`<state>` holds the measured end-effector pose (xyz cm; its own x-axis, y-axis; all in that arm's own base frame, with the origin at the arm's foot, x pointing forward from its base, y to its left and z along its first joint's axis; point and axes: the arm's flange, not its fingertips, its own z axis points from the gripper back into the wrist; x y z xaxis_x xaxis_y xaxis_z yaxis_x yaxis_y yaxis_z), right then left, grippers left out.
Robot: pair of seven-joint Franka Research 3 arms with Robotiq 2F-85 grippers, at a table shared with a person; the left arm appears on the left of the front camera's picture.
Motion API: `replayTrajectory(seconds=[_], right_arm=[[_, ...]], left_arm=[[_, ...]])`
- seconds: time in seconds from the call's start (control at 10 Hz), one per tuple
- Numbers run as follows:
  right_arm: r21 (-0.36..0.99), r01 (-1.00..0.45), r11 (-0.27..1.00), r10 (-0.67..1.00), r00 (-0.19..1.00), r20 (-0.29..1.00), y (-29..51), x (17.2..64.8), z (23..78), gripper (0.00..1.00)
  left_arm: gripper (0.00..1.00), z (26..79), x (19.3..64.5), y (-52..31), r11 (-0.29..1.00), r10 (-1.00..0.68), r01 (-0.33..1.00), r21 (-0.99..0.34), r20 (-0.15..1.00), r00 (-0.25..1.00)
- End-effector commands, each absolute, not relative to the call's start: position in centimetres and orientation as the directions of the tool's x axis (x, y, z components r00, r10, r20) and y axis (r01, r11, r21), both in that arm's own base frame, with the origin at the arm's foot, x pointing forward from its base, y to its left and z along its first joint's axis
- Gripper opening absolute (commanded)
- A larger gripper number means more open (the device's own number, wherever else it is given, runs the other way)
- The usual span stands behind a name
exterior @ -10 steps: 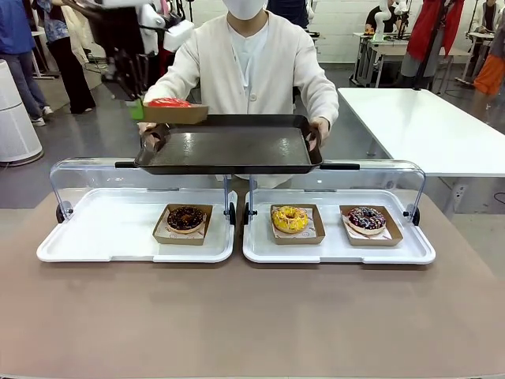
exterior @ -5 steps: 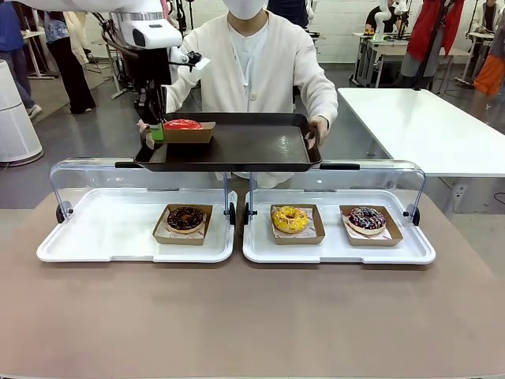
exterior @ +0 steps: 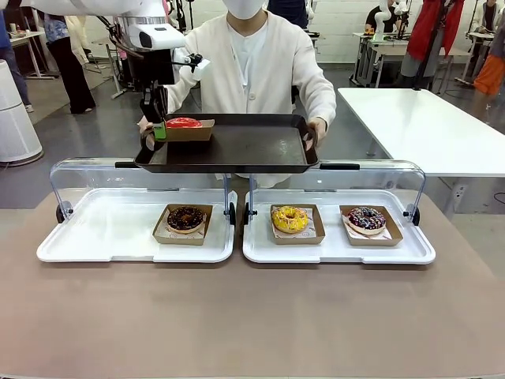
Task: Provide the desired donut to the person.
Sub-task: Place the picked Paper togo box onto the Handle tray extended by the person.
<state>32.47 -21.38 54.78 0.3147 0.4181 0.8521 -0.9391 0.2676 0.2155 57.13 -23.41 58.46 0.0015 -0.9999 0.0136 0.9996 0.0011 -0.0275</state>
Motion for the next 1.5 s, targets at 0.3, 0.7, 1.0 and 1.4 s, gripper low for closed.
replayTrajectory(seconds=[0.3,0.7,1.0,1.4], right_arm=[[0.210,-0.943,0.259,0.409,0.304,0.860,-21.4,32.5,54.8,1.00],[0.210,-0.943,0.259,0.409,0.304,0.860,-21.4,32.5,54.8,1.00],[0.210,-0.943,0.259,0.409,0.304,0.860,-21.4,32.5,54.8,1.00],[0.210,-0.943,0.259,0.409,0.304,0.860,-21.4,32.5,54.8,1.00]], left_arm=[[1.00,58.9,57.5,-23.4,-0.007,-1.000,0.998,-0.054,0.014,-0.007],[1.00,58.9,57.4,-23.1,-0.011,-1.000,0.998,-0.062,0.016,-0.010],[1.00,58.9,57.3,-22.9,-0.011,-1.000,0.998,-0.062,0.018,-0.010],[1.00,59.4,55.9,-21.0,-0.079,-0.994,0.995,-0.068,0.081,-0.073]])
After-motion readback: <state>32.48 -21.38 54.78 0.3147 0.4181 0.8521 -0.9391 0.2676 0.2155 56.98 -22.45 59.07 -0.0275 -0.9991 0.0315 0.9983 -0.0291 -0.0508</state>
